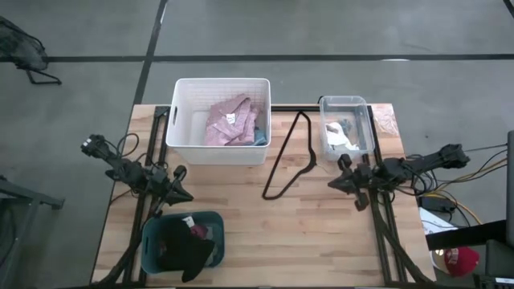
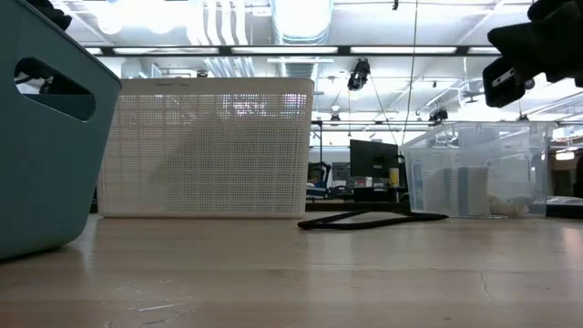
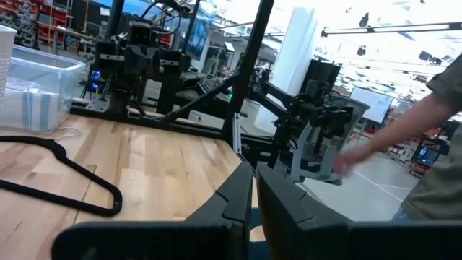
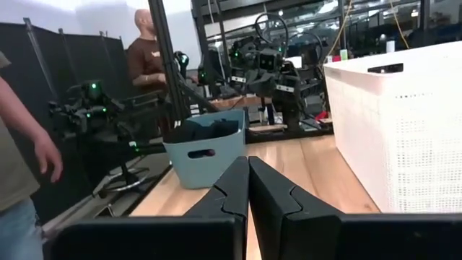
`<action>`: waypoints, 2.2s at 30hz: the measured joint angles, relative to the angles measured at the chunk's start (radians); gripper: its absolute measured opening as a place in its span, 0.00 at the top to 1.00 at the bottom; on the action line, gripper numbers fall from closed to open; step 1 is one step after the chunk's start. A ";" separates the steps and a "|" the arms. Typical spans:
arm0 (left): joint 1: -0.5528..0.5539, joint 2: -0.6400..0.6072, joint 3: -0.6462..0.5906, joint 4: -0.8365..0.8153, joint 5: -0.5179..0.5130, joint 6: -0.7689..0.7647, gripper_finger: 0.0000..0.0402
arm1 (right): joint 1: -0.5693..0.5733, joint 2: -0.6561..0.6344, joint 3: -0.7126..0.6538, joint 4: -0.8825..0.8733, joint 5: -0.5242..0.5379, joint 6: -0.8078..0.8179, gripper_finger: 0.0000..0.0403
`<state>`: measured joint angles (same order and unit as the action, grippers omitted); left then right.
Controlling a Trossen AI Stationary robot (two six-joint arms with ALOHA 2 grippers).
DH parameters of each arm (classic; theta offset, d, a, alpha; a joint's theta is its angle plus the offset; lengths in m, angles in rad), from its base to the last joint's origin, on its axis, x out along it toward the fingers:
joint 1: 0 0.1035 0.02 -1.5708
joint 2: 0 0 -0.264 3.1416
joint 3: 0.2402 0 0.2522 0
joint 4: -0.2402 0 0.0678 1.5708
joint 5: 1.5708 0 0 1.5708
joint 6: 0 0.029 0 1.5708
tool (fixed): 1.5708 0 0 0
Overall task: Pick & Place Cloths
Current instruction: Return to Home Position
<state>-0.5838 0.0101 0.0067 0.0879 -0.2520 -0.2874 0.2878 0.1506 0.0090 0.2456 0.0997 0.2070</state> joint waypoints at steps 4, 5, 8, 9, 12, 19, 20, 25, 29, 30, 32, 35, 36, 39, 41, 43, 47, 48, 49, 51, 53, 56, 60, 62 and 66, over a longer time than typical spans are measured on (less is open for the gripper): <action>0.000 0.000 0.000 0.000 0.000 0.000 0.93 | 0.000 -0.006 0.000 -0.005 0.002 0.001 0.98; 0.000 0.000 0.000 0.000 0.000 0.000 0.93 | 0.000 -0.005 0.000 -0.006 0.003 0.000 0.98; 0.000 0.000 0.000 0.000 0.000 0.000 0.93 | 0.000 -0.002 0.000 -0.004 0.003 0.001 0.98; 0.000 0.000 0.000 0.000 0.000 0.000 0.93 | 0.000 0.000 0.000 -0.005 0.003 0.001 0.98; 0.000 0.000 0.000 0.000 0.000 0.000 0.93 | 0.000 0.007 0.000 -0.005 0.004 0.000 0.98; 0.000 0.000 -0.001 0.000 0.000 0.000 0.93 | 0.000 0.009 0.000 -0.006 0.004 0.003 0.98; 0.000 0.000 -0.001 0.000 0.000 0.000 0.93 | 0.000 0.009 0.000 -0.006 0.004 0.002 0.98; 0.000 0.000 -0.001 0.000 0.000 0.000 0.93 | 0.000 0.009 0.000 -0.006 0.004 0.000 0.98; 0.000 0.000 -0.001 0.000 0.000 0.000 0.93 | 0.000 0.009 0.000 -0.006 0.004 0.000 0.98; 0.000 0.000 -0.001 0.000 0.000 0.000 0.93 | 0.000 0.009 0.000 -0.006 0.004 0.000 0.98; 0.000 0.000 -0.001 0.000 0.000 0.000 0.93 | 0.000 0.009 0.000 -0.006 0.004 0.001 0.98; 0.000 0.000 -0.001 0.000 0.000 0.000 0.93 | 0.000 0.009 0.000 -0.006 0.004 0.000 0.98; 0.000 0.000 -0.001 0.000 0.000 0.000 0.93 | 0.000 0.009 0.000 -0.006 0.004 0.001 0.98; 0.000 0.000 -0.001 0.000 0.000 0.000 0.93 | 0.000 0.009 0.000 -0.006 0.004 0.000 0.98; 0.000 0.000 -0.001 0.000 0.000 0.000 0.93 | 0.000 0.009 0.000 -0.006 0.004 0.000 0.98; 0.000 0.000 -0.001 0.000 0.000 0.000 0.93 | 0.000 0.009 0.000 -0.006 0.004 0.000 0.98; 0.000 0.000 -0.001 0.000 0.000 0.000 0.93 | 0.000 0.009 0.000 -0.006 0.004 0.000 0.98; 0.000 0.000 -0.001 0.000 0.000 0.000 0.93 | 0.000 0.009 0.000 -0.006 0.004 0.000 0.98; 0.000 0.000 -0.001 0.000 0.000 0.000 0.93 | 0.000 0.009 0.000 -0.006 0.004 0.000 0.98; 0.000 0.000 -0.001 0.000 0.000 0.000 0.93 | 0.000 0.009 0.000 -0.006 0.004 0.000 0.98; 0.000 0.000 -0.001 0.000 0.000 0.000 0.93 | 0.000 0.009 0.000 -0.006 0.004 -0.001 0.98; 0.000 0.000 -0.001 0.000 0.000 0.000 0.93 | 0.000 0.009 0.000 -0.006 0.000 0.000 0.98; 0.000 0.000 -0.001 0.000 0.000 0.000 0.93 | 0.000 0.009 0.000 -0.005 -0.032 0.000 0.98; 0.000 0.000 -0.001 0.000 0.000 0.000 0.93 | 0.000 0.014 0.000 -0.006 -0.025 0.000 0.98; 0.000 0.000 -0.001 0.000 0.000 0.000 0.93 | 0.000 0.016 0.000 -0.006 -0.025 0.000 0.98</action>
<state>-0.5840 0.0099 0.0059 0.0883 -0.2520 -0.2873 0.2882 0.1665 0.0090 0.2400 0.0746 0.2066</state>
